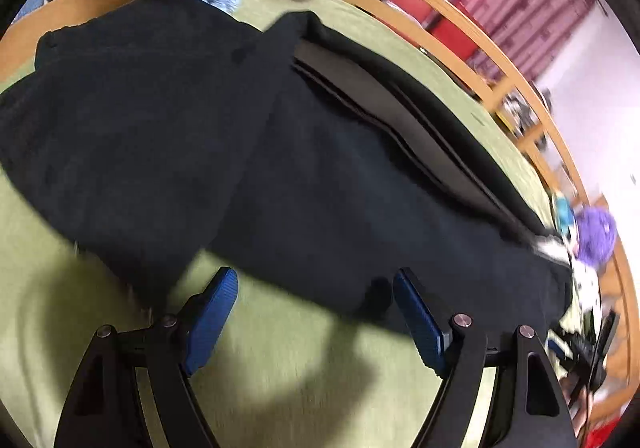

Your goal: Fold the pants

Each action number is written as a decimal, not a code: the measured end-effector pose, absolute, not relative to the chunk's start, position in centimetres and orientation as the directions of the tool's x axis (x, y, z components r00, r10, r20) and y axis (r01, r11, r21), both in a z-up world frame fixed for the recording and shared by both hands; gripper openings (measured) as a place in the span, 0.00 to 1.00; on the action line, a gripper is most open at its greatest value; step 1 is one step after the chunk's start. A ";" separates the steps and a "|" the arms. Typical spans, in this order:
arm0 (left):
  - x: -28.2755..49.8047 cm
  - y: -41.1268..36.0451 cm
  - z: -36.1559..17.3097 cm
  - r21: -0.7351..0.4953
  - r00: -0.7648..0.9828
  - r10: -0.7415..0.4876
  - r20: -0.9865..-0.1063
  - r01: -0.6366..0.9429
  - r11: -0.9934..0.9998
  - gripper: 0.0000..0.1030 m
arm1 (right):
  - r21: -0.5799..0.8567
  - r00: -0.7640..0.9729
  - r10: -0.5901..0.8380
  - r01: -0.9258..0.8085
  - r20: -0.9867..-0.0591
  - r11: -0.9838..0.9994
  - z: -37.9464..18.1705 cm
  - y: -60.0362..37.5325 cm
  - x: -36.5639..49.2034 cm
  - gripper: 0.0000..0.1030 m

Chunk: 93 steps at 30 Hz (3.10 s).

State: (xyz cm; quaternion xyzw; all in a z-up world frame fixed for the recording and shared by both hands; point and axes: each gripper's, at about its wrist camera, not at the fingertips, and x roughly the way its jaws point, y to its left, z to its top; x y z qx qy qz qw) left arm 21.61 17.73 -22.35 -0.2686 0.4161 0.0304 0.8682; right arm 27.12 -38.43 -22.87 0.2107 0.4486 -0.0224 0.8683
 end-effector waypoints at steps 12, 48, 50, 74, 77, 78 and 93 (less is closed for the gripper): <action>25.7 16.9 -22.8 -0.357 0.647 -0.041 -0.761 -0.366 0.859 0.18 | 0.380 0.693 0.100 0.263 -0.714 0.887 -22.9 -37.7 32.7 0.22; -0.7 16.9 -17.1 -0.232 0.532 -0.077 -0.843 -0.231 0.945 0.60 | 0.360 0.665 0.011 0.390 -0.747 0.848 -13.3 -46.3 -4.6 0.52; -0.4 17.0 -17.9 -0.215 0.519 -0.065 -0.852 -0.235 0.948 0.60 | 0.367 0.680 0.017 0.374 -0.733 0.852 -12.4 -45.2 -4.1 0.52; 15.5 22.7 -6.8 -0.049 0.776 0.161 -0.610 -0.239 0.970 0.19 | 0.293 0.648 0.172 0.083 -0.742 0.952 -11.1 -27.7 4.4 0.52; 17.0 22.3 -7.7 -0.017 0.762 0.184 -0.621 -0.248 0.969 0.21 | 0.318 0.630 0.193 0.091 -0.752 0.944 -11.7 -27.8 4.9 0.52; 16.8 22.2 -8.1 -0.011 0.755 0.189 -0.628 -0.251 0.968 0.27 | 0.326 0.615 0.198 0.102 -0.763 0.940 -12.1 -27.8 5.3 0.52; 11.1 21.6 -14.6 -0.045 0.639 0.115 -0.761 -0.229 0.972 0.70 | 0.292 0.607 0.195 0.064 -0.771 0.954 -12.1 -27.7 6.2 0.52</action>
